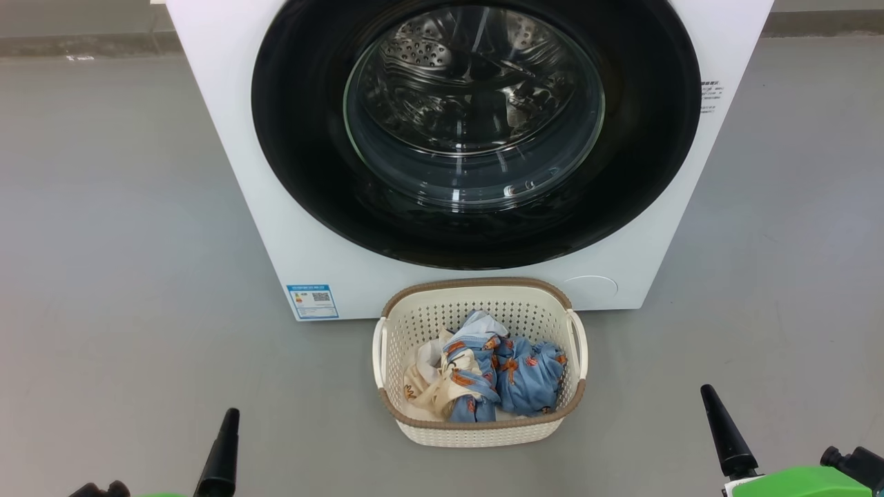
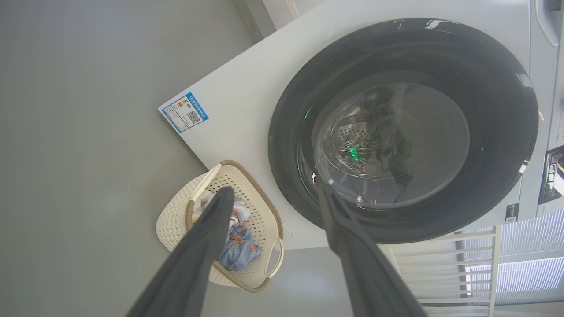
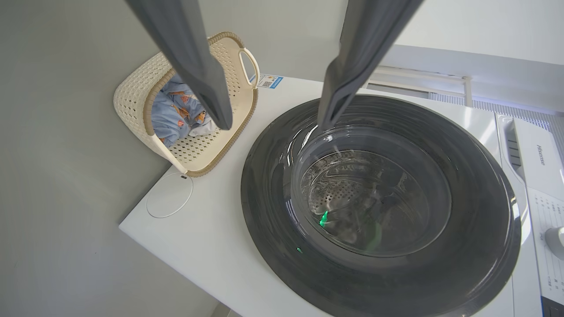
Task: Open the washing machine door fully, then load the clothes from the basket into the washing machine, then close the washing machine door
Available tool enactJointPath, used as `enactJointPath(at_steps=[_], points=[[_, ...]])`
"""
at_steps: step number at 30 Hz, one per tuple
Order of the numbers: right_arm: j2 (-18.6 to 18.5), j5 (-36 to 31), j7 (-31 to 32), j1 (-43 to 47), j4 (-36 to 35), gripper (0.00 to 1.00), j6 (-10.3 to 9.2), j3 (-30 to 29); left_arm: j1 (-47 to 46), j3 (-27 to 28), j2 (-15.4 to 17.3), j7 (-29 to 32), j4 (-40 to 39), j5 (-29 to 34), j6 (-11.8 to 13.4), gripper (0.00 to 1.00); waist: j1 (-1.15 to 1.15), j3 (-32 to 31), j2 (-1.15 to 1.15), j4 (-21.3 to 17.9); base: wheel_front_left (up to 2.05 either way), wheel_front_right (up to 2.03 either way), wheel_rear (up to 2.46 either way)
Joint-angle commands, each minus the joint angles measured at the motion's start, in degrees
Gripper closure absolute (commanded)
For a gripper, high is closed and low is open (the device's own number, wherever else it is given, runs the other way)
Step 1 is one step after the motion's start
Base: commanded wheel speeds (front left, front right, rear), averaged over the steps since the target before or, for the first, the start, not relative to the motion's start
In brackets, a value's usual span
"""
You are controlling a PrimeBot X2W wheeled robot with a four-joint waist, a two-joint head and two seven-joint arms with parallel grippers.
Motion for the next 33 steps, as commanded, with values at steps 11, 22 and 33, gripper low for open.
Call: enactJointPath(at_steps=[11, 22, 33], points=[[-1.8, -9.3, -2.5, -1.3, -1.7, 0.0, -0.03, 2.1, -0.2, 0.4, 1.0, -2.4, -2.4, 11.9, -0.1, 0.0, 0.0, 0.1, 0.0, 0.3, 0.0, 0.0, 0.0], [-3.1, -16.1, -4.3, -1.3, -2.0, 0.0, -0.03, 3.6, 0.2, -0.9, 1.1, -4.3, -3.4, 20.5, 0.4, 0.0, 0.0, 0.1, 0.0, 0.6, 0.0, 0.0, 0.0], [-4.3, -22.5, -6.2, -1.4, -2.3, 0.0, -0.04, 4.7, 0.4, -1.8, 1.3, -6.1, -4.5, 28.5, 0.9, 0.0, 0.0, 0.1, 0.0, 0.9, 0.0, 0.0, 0.0]])
